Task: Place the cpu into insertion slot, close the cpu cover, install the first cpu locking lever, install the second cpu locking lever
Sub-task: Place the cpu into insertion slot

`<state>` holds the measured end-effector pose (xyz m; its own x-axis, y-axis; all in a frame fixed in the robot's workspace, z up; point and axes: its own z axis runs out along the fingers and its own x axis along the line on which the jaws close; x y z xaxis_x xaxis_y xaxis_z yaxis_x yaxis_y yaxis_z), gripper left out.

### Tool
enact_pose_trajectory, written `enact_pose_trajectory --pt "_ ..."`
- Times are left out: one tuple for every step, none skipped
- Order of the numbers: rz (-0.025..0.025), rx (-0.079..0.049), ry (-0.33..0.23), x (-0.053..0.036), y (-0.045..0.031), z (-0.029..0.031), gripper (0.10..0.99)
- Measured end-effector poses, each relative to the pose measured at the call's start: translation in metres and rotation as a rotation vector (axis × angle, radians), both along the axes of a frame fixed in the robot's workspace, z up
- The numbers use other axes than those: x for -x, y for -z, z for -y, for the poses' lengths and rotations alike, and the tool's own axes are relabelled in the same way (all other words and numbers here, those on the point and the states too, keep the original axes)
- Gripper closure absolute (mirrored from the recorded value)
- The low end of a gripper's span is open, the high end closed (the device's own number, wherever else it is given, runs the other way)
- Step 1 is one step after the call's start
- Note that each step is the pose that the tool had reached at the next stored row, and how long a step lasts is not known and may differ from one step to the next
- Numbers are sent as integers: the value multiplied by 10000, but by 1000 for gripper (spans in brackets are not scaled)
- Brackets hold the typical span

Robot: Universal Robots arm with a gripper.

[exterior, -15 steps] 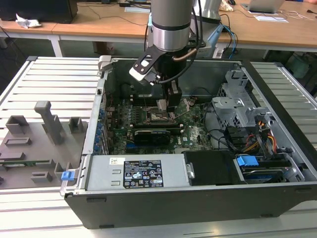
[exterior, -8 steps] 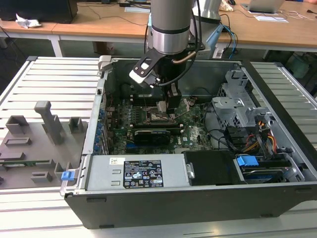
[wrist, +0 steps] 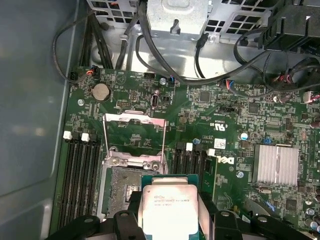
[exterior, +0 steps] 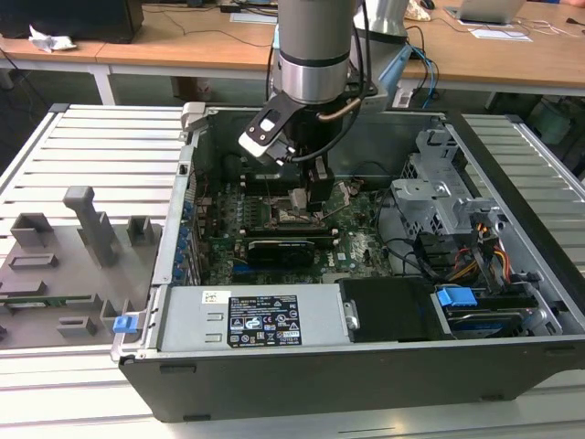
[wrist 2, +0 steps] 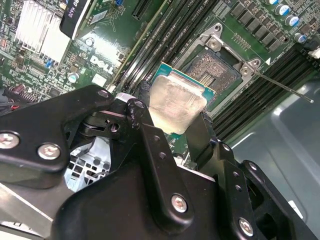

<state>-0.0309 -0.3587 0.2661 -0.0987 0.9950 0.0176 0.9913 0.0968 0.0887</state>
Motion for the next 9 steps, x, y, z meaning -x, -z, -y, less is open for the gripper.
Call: enact_pose_trajectory --pt "0 0 0 0 3 0 557" --pt "0 0 -1 0 8 0 557" --pt "0 1 0 0 11 0 557" --pt "0 0 0 0 17 0 557" --pt "1 0 0 0 22 0 557" --pt "0 1 -1 0 25 0 557" --pt "0 0 0 0 31 0 557" --pt "0 0 0 0 34 0 557" --pt "0 1 0 0 37 0 557"
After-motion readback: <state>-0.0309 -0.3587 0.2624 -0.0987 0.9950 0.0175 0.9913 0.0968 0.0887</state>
